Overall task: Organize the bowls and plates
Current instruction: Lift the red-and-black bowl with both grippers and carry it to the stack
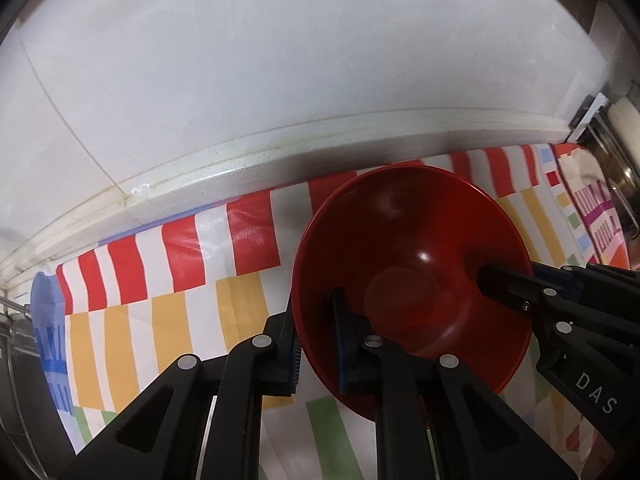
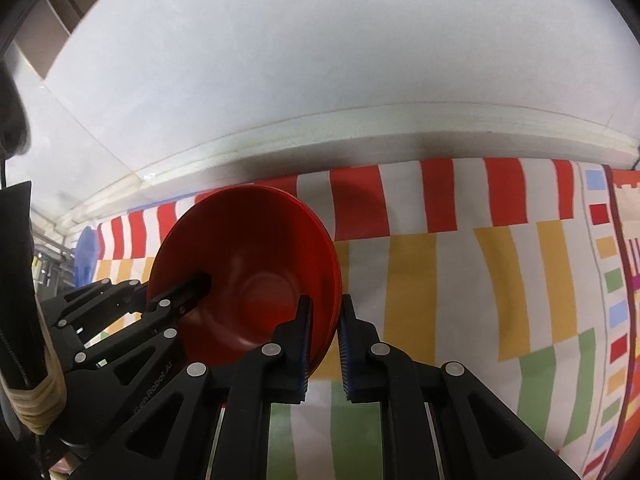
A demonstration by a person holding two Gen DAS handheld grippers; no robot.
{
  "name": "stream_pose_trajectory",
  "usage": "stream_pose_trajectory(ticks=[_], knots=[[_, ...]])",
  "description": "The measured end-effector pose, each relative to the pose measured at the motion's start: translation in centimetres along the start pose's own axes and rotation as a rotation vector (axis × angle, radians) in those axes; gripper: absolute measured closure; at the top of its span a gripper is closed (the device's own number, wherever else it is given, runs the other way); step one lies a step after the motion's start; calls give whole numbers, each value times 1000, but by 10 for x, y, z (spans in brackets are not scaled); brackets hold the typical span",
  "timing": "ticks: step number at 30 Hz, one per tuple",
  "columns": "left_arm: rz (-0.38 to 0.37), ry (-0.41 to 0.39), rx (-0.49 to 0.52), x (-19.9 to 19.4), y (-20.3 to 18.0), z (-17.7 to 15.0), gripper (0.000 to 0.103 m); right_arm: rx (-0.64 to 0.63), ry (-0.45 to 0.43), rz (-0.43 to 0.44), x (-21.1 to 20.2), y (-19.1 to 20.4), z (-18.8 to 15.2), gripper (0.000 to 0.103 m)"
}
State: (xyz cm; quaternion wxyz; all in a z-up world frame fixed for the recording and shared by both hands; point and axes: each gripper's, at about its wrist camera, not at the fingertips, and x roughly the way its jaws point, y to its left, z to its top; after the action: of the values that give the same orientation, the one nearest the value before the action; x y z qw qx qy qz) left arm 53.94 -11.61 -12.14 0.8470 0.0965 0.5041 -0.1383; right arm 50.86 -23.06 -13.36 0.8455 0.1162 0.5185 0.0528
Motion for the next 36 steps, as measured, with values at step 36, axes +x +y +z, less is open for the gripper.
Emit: stream_pose_trajectory(ticks=[36], knots=[[-99,-135,111,-150,-81,-126,88,55,-192,-63,-175,-12,-149,89]])
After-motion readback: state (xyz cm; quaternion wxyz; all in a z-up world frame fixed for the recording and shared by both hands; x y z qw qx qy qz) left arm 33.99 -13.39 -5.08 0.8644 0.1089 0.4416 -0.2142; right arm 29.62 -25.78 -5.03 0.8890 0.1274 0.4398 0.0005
